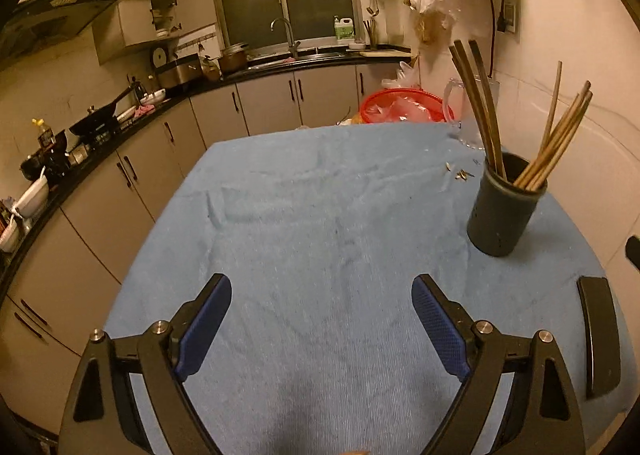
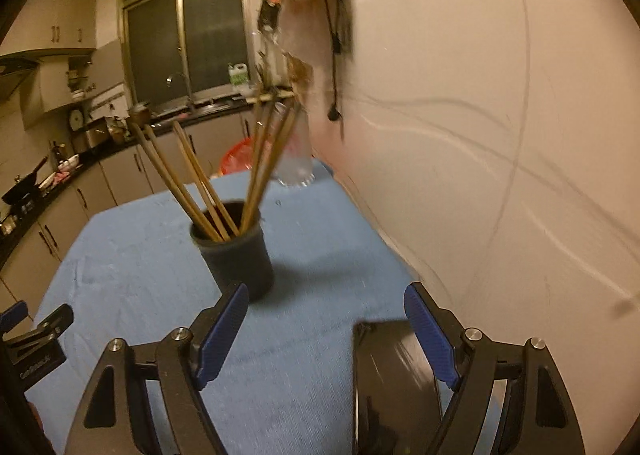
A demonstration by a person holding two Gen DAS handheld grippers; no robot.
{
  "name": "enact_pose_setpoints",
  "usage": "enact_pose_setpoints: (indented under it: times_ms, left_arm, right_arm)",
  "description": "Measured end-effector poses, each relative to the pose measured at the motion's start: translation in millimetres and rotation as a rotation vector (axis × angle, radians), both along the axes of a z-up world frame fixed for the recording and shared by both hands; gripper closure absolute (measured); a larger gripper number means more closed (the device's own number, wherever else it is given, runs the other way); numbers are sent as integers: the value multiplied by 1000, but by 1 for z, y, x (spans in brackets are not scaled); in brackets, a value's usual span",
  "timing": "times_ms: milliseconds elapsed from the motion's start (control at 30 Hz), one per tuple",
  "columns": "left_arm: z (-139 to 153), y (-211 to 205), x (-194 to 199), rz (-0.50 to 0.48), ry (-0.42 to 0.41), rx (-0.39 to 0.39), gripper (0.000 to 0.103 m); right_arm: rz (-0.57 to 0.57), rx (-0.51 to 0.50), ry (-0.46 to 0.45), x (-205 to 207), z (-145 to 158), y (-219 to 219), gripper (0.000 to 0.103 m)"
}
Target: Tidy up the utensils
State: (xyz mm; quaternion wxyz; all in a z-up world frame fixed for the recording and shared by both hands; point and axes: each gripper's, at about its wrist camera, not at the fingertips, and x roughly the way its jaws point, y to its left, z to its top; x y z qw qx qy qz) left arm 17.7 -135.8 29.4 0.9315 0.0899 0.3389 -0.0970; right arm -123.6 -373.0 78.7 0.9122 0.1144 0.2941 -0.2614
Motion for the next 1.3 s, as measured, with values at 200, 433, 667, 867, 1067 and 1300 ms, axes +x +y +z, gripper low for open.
enact_pose_setpoints:
  times_ms: [200, 433, 667, 867, 1067, 1300]
  left_arm:
    - [-18, -8, -11, 20, -27, 130, 11]
    - [-12, -11, -23, -18, -36, 117, 11]
    - [-7, -10, -29, -46, -24, 97, 11]
    - [-7, -11, -34, -59, -24, 97, 11]
    - [-6, -12, -40, -77, -23, 92, 11]
    - [-6, -16, -44, -87, -25, 99, 11]
  right_arm:
    - [-11, -8, 45, -8, -18, 11, 20]
    - [-12, -29, 37, -4, -13, 16, 20]
    - [-2, -56, 39, -3, -12, 24, 20]
    - [4, -69, 40, -4, -12, 27, 20]
    - [11, -70, 43, -5, -13, 28, 20]
    - [17, -71, 51, -5, -16, 28, 20]
